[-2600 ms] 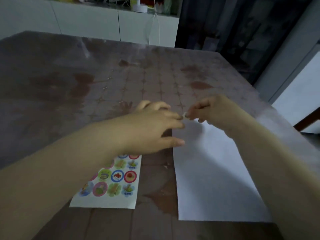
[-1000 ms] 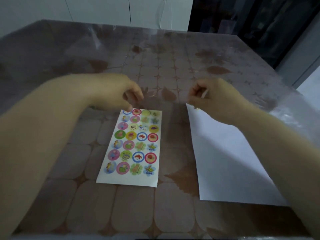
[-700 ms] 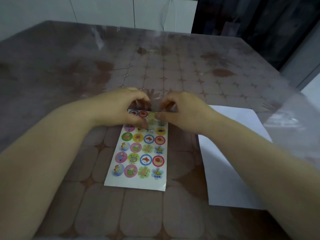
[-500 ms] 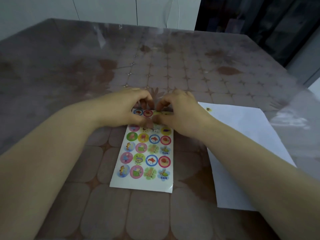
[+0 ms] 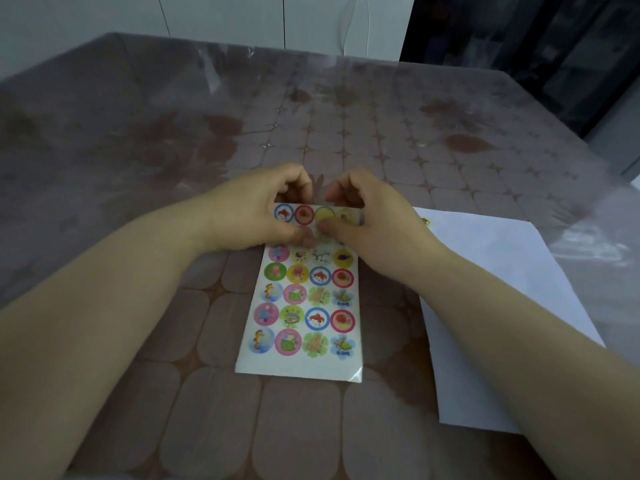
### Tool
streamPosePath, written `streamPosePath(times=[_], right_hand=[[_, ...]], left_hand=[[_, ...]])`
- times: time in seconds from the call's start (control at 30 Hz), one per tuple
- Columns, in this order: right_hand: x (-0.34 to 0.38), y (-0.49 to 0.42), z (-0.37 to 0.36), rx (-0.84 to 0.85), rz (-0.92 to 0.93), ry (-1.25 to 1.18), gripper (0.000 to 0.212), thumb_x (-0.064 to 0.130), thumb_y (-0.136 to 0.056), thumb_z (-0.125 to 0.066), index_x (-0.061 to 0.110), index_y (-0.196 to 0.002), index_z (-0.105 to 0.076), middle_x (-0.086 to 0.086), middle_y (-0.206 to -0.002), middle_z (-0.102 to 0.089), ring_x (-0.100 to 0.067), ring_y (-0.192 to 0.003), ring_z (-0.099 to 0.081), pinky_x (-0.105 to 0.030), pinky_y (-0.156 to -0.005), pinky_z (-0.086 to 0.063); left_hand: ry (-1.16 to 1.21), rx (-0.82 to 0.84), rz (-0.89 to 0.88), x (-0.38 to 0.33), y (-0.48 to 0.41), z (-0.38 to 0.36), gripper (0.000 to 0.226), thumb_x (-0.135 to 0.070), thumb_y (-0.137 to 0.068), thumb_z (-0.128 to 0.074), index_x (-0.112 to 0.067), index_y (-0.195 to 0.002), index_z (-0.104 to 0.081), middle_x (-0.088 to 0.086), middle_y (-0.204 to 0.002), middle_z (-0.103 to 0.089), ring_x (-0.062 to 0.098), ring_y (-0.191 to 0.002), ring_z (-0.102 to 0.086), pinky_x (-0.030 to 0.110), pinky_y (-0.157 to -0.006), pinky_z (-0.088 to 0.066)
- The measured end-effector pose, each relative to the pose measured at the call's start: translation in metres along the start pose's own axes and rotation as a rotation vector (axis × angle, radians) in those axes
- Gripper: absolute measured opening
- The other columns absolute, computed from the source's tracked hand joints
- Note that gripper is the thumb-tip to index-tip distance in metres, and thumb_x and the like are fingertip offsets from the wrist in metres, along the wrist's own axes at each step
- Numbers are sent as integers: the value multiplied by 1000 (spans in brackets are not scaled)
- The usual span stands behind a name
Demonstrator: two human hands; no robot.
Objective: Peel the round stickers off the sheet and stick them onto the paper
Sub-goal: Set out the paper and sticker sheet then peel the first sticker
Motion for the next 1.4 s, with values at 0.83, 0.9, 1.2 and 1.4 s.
streamPosePath(times=[0.83,0.9,1.2,1.4], right_hand=[[-7,1,2,-489,242,310,14,38,-70,-73,29,-80,-74,5,-85,-58,-22,-89,-48,-33,-91,-25],[-8,1,2,-485,263,326,13,36,-71,-72,28,-81,-75,4,-84,-61,-24,-87,-49,-33,-90,-25],[-6,2,0,-444,262,286,11,32,-69,-73,27,-79,-72,6,-83,-62,-21,-86,-51,-24,-86,-20],[-7,3,1,-380,255,295,22,43,-67,-71,30,-84,-73,8,-83,-62,-22,-87,-50,-25,-86,-19]], left_hand=[[595,-246,136,-9,-7,-20,14,-4,-86,-60,-12,-98,-62,22,-91,-69,22,-81,-65,32,-81,-50],[596,-259,125,-8,-8,-20,14,-4,-86,-61,-14,-95,-63,14,-80,-71,16,-73,-66,26,-74,-51],[653,-285,164,-8,-8,-22,12,-3,-83,-64,-13,-90,-64,3,-64,-71,9,-58,-66,17,-58,-52],[699,-300,176,-7,-7,-20,11,-5,-87,-60,-16,-90,-62,1,-65,-69,9,-59,-63,17,-56,-50]])
Point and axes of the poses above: each hand's wrist, its own y-axis away from the middle knuckle, its own z-axis out of the back of the hand, x = y × z, the point moved 1 cm from there along -y, towards the middle knuckle
